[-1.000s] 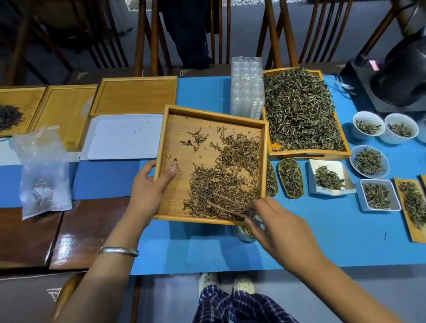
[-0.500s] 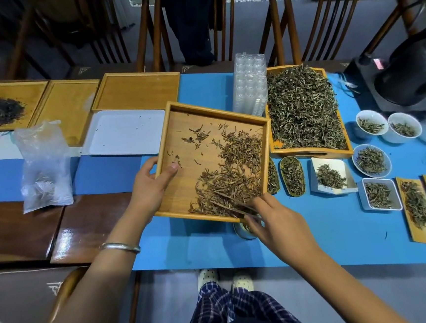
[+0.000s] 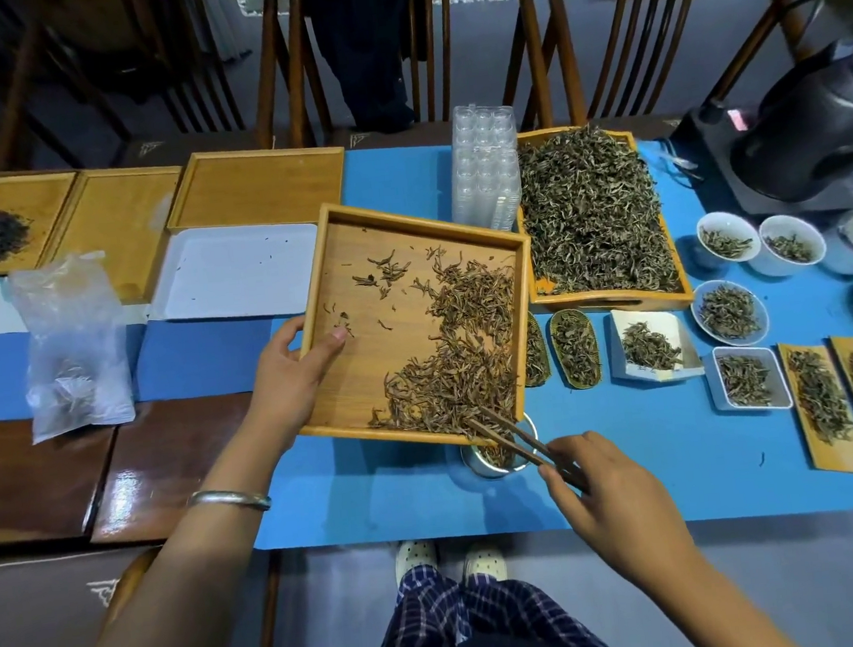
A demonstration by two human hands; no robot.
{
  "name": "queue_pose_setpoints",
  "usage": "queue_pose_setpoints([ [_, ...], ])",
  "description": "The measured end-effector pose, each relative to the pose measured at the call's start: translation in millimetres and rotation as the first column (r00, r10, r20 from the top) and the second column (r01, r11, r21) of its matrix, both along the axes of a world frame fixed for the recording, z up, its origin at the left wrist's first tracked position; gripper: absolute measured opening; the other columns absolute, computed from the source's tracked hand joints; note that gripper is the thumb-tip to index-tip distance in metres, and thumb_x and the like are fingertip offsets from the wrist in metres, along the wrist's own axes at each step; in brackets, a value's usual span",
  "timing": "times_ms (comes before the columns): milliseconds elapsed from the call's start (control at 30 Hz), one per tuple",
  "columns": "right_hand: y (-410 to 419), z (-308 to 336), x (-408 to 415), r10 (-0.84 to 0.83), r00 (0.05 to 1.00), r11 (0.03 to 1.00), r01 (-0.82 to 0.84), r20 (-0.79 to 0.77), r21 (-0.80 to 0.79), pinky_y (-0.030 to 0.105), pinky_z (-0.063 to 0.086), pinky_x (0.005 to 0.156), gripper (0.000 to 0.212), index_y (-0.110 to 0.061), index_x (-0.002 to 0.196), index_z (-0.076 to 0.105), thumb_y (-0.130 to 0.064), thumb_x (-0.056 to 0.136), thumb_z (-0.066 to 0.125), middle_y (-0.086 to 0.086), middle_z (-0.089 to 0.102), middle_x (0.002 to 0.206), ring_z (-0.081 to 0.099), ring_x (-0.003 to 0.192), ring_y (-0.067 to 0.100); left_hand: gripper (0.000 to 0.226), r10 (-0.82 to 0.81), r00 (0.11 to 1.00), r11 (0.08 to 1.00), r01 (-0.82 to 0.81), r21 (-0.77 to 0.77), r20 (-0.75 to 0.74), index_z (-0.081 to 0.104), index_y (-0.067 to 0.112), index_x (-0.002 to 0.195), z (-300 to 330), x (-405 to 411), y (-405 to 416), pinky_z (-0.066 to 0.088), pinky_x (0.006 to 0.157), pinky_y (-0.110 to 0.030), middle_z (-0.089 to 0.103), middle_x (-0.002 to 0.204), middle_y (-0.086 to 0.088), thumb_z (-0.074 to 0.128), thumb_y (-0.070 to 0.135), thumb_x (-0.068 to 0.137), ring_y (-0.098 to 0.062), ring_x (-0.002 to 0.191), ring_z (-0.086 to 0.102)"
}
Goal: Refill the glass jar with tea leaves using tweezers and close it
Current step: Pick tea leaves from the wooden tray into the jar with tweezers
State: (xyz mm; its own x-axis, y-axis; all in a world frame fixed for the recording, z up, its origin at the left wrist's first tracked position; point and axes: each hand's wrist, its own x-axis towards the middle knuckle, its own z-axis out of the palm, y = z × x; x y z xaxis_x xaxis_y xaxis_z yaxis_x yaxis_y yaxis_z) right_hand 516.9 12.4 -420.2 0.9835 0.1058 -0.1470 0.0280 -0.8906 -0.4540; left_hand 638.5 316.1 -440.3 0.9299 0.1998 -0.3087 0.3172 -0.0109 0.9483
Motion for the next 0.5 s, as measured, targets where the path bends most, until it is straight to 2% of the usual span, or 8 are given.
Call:
queue_pose_setpoints([
  [233, -13, -4, -11, -0.056, 0.998, 0.998, 0.056, -0.038, 0.017, 0.023, 0.045, 0.056, 0.018, -0.025, 0.103, 0.062, -0.037, 0.091, 0.057, -0.013, 0.059, 0.087, 0.058, 0.070, 0.006, 0.017, -0.009, 1.000, 1.000, 0.009, 0.000, 0.004, 0.061, 0.037, 0.100, 3, 0, 0, 0.054, 0.051, -0.017, 0.076, 0.082, 0.016, 0.072, 0.038, 0.086, -0.007, 0.071, 0.073],
  [333, -18, -4, -16, -0.066, 0.996, 0.998, 0.067, -0.059, 0.018, 0.016, 0.036, 0.051, 0.016, -0.026, 0.101, 0.062, -0.038, 0.091, 0.056, -0.014, 0.059, 0.083, 0.050, 0.060, -0.002, 0.018, -0.005, 1.000, 1.000, 0.005, 0.007, 0.007, 0.061, 0.037, 0.100, 3, 0, 0, 0.054, 0.051, -0.017, 0.076, 0.082, 0.013, 0.072, 0.039, 0.086, -0.007, 0.072, 0.073],
  [500, -23, -2, -22, -0.104, 0.992, 0.994, 0.106, -0.069, 0.019, 0.014, 0.033, 0.051, 0.014, -0.025, 0.098, 0.064, -0.035, 0.090, 0.059, -0.018, 0.057, 0.082, 0.048, 0.059, -0.010, 0.020, -0.003, 1.000, 1.000, 0.002, 0.008, 0.012, 0.061, 0.036, 0.102, 2, 0, 1, 0.054, 0.052, -0.017, 0.075, 0.089, 0.007, 0.072, 0.039, 0.086, -0.008, 0.073, 0.073],
])
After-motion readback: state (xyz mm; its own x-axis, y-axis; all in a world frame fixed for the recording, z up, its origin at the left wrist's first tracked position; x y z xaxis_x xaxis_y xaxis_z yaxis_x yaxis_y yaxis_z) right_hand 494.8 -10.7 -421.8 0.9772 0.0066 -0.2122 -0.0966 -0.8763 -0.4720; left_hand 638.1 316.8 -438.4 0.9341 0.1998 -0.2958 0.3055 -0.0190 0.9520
